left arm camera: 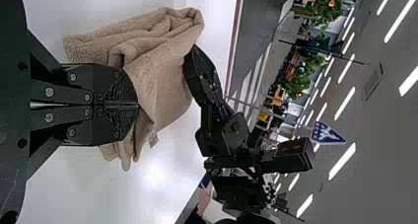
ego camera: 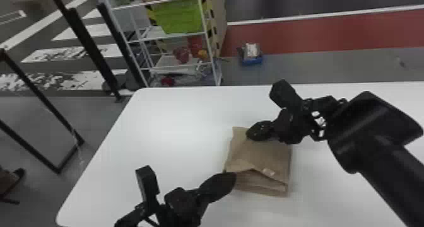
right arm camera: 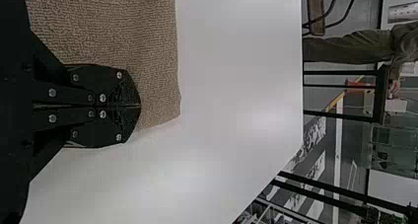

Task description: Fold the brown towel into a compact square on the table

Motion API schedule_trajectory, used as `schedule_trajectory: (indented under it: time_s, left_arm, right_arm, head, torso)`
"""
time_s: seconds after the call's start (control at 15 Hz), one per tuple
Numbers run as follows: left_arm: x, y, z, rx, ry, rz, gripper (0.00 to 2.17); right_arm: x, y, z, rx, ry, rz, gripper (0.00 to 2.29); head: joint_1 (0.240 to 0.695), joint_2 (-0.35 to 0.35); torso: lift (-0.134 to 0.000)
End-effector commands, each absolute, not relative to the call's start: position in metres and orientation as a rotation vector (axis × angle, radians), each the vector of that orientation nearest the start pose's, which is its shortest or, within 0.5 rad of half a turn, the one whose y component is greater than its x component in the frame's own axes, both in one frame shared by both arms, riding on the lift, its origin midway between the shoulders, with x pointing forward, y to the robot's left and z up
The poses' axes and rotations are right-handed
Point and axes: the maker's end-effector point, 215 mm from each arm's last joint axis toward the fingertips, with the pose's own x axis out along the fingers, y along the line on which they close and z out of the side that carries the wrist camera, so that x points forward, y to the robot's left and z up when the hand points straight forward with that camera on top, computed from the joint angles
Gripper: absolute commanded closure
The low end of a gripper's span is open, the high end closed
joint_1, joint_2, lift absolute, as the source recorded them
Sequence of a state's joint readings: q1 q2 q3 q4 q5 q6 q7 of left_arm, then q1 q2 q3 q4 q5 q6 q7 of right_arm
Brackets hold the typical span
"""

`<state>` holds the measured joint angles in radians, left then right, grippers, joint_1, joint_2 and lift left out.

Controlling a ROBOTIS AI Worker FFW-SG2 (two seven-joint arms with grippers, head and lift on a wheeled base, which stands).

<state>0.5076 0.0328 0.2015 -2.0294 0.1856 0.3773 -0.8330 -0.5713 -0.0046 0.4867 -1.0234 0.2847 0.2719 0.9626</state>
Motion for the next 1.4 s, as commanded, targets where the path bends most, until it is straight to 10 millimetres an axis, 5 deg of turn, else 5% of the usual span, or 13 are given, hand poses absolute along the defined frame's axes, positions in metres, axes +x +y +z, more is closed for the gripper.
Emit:
schedule_trajectory:
  time_s: [0.0, 0.27, 0.6, 1.07, 1.33]
  left_arm:
    - [0.376, 0.164, -0.413, -0.255, 0.336, -0.671, 1.94]
    - [0.378, 0.169, -0.413, -0.251, 0.335, -0.663, 1.94]
    - [0.381, 0.17, -0.41, -0.243, 0.332, -0.66, 1.94]
    - [0.378, 0.165, -0.414, -0.236, 0.352, -0.66, 1.94]
    - [0.375, 0.165, -0.413, -0.234, 0.354, -0.657, 1.94]
  right_arm:
    - [0.561, 0.075, -0.422, -0.456, 0.458, 1.273, 2.01]
    - [0.529, 0.085, -0.394, -0.403, 0.48, 1.285, 2.01]
    - [0.502, 0.057, -0.38, -0.347, 0.583, 1.224, 2.01]
    - [0.519, 0.025, -0.367, -0.291, 0.554, 1.177, 2.01]
    - [0.525, 0.019, -0.375, -0.29, 0.567, 1.167, 2.01]
  head:
    - [0.695, 0.276]
    - [0.695, 0.282]
    - [0.695, 0.298]
    - [0.695, 0.249]
    - [0.695, 0.23]
  torso:
    - [-0.124]
    - [-0.124]
    - [-0.124]
    - [-0.124]
    - [-0.124]
